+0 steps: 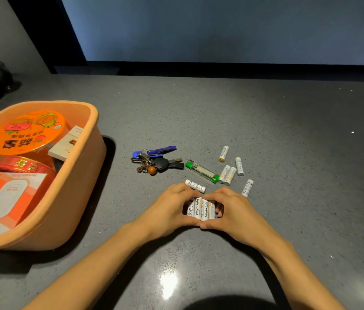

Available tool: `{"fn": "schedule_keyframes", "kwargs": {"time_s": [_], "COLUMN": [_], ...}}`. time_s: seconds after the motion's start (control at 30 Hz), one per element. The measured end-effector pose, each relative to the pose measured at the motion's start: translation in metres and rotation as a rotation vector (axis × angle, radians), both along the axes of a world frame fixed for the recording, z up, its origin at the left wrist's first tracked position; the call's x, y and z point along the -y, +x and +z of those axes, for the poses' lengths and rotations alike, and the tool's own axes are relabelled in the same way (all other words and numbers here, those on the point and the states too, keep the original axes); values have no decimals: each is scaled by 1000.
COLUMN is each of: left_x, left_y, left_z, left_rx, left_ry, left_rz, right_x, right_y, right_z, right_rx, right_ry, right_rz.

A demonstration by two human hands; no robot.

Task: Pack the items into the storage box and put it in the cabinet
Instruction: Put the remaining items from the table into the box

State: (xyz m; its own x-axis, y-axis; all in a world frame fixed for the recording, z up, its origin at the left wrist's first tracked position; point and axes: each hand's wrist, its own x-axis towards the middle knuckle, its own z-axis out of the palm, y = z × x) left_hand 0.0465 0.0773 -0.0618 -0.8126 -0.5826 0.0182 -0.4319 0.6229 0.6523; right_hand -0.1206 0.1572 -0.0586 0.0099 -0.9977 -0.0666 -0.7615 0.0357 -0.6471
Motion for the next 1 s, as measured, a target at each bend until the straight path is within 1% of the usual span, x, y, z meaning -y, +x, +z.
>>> {"fn": "schedule_keyframes", "kwargs": {"time_s": [0.1,0.17,0.3,0.37,0.47,0.53,0.6,0.63,0.73,0.8,0.93,1.0], "left_x": [4,8,16,24,48,70,92,102,127,139,154,159], "left_y": [23,48,112,151,214,253,284,296,319,328,336,340], "left_z": [28,56,117,141,162,164,157,152,134,126,116,115], "left_rx": [-7,-48,-94,-62,37,124,243,269,290,316,338,317], "left_ry": [-64,-135,-227,-298,-372,-407,-462,-454,-344,-317,-295,-265], "left_rz": [44,86,188,238,366,448,476,477,459,431,328,292], "right_x": [12,25,53,68,98,121,145,156,181,192,204,208], "right_y": [13,30,84,116,166,201,236,252,288,301,317,324], "right_z": [27,51,106,126,140,142,139,136,125,118,110,107], "right_rx": [15,55,130,111,70,36,-3,-30,-117,-150,-157,-151], "right_ry": [-60,-109,-194,-232,-281,-295,-300,-301,-264,-218,-174,-157], "right_rz": [28,52,188,258,316,330,337,340,335,330,380,413]}}
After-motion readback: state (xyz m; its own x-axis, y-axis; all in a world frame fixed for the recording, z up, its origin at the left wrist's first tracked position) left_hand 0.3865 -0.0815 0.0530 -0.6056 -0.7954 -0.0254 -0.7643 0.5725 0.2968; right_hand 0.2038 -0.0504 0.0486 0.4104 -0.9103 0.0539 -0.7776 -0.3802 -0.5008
